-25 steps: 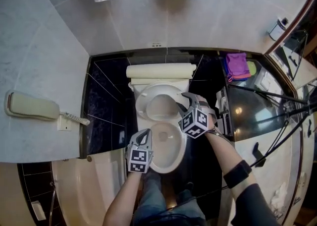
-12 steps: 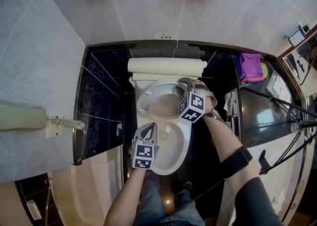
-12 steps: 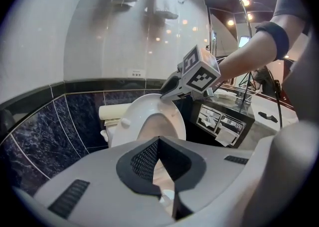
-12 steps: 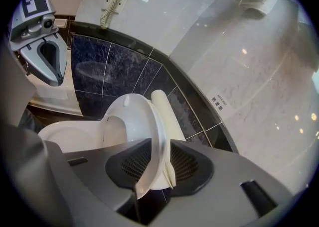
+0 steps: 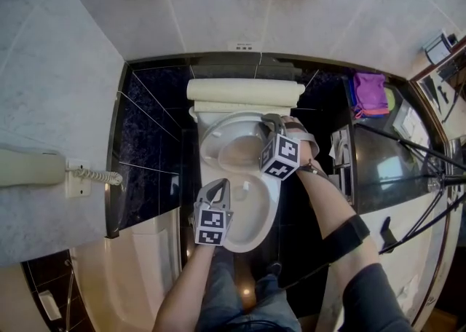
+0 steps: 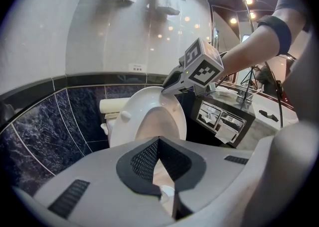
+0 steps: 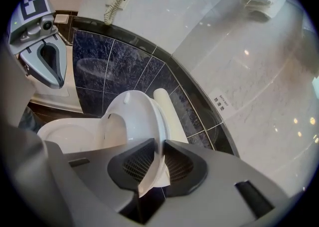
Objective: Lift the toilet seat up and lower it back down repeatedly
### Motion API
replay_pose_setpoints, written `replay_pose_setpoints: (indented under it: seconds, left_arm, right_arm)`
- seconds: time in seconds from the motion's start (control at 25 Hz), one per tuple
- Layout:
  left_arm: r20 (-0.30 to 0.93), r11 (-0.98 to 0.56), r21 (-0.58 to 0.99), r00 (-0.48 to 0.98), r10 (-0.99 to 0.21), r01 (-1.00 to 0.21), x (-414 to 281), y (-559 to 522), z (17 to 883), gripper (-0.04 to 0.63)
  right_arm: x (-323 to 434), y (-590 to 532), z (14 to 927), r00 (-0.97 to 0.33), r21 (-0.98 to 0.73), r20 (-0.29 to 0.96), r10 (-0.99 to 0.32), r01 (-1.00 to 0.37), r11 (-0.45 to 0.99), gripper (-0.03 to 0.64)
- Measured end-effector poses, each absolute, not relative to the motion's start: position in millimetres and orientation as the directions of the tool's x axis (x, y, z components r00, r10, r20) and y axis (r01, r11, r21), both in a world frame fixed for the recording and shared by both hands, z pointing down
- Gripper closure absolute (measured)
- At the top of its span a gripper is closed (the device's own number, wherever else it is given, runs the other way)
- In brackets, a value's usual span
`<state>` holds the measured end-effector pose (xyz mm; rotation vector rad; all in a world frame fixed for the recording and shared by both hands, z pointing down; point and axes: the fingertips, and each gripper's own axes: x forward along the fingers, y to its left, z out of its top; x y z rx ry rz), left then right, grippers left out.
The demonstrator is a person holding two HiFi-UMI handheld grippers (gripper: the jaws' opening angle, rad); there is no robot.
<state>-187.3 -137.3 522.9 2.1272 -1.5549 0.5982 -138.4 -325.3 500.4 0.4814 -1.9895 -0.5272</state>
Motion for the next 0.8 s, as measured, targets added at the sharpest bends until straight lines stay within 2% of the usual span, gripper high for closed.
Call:
replay_pose_setpoints:
  seconds: [0.8]
  left_arm:
    - [0.632, -0.188, 0.142, 0.235, -0.738, -0.972, -155, -72, 557, 0.598]
  right_arm:
    - [-103, -157, 492, -0.519, 0.565, 0.681, -0.516, -0.075, 0.822, 0.535]
